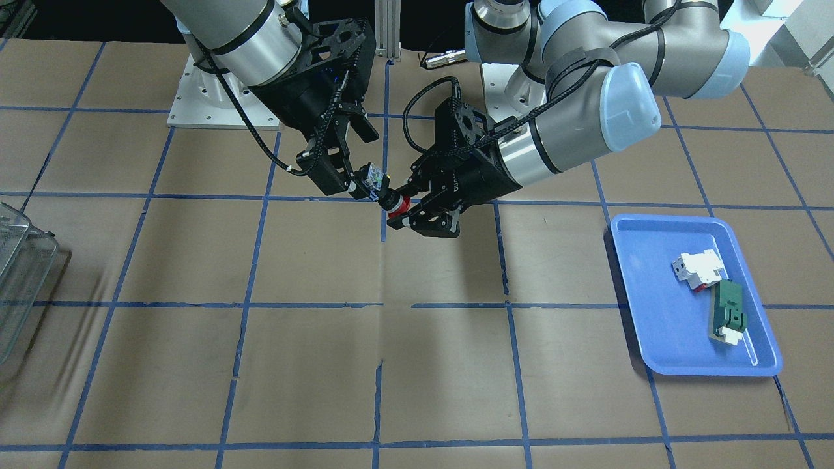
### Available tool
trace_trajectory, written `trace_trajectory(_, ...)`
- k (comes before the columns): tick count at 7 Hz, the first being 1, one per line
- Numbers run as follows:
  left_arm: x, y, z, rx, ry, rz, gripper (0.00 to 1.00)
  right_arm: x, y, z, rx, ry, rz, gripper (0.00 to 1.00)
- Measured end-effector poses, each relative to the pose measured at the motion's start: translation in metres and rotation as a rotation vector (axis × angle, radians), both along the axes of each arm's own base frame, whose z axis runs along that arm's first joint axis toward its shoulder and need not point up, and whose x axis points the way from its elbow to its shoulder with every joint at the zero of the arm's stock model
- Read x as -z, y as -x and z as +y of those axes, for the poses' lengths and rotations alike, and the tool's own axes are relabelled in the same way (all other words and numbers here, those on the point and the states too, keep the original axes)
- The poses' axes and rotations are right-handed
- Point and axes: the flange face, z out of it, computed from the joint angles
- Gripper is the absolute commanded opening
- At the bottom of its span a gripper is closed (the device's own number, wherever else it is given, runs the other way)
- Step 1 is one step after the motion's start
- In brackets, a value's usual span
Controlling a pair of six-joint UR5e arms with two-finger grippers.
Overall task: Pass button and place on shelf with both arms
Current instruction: 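Carry the button toward the right gripper while the right gripper approaches it, then grasp the button with the right gripper while the left gripper opens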
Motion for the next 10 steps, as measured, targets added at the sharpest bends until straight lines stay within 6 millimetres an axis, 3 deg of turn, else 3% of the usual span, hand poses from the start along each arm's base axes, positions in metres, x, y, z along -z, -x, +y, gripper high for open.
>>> trace_trajectory(1,0.000,0.000,0.000,0.001,0.001,0.000,0.00,0.005,-0.001,-0.004,0.000,0.001,-0.001,0.99)
trace_trajectory(3,0.000,0.000,0.000,0.001,0.001,0.000,0.00,0.014,-0.003,-0.008,0.004,-0.012,-0.001,0.26)
trace_trajectory(4,0.001,0.000,0.000,0.001,0.000,0.000,0.00,0.015,-0.003,-0.008,0.004,-0.014,0.001,0.00)
trace_trajectory(5,0.001,0.000,0.000,0.001,0.000,0.000,0.03,0.015,-0.003,-0.008,0.005,-0.014,0.002,0.00)
trace_trajectory(6,0.001,0.000,0.000,0.001,-0.001,0.000,0.99,0.013,-0.003,-0.006,0.009,-0.016,0.003,0.00)
trace_trajectory(10,-0.005,-0.004,0.004,-0.010,-0.001,-0.033,1.00,0.013,-0.002,-0.005,0.014,-0.025,0.006,0.00)
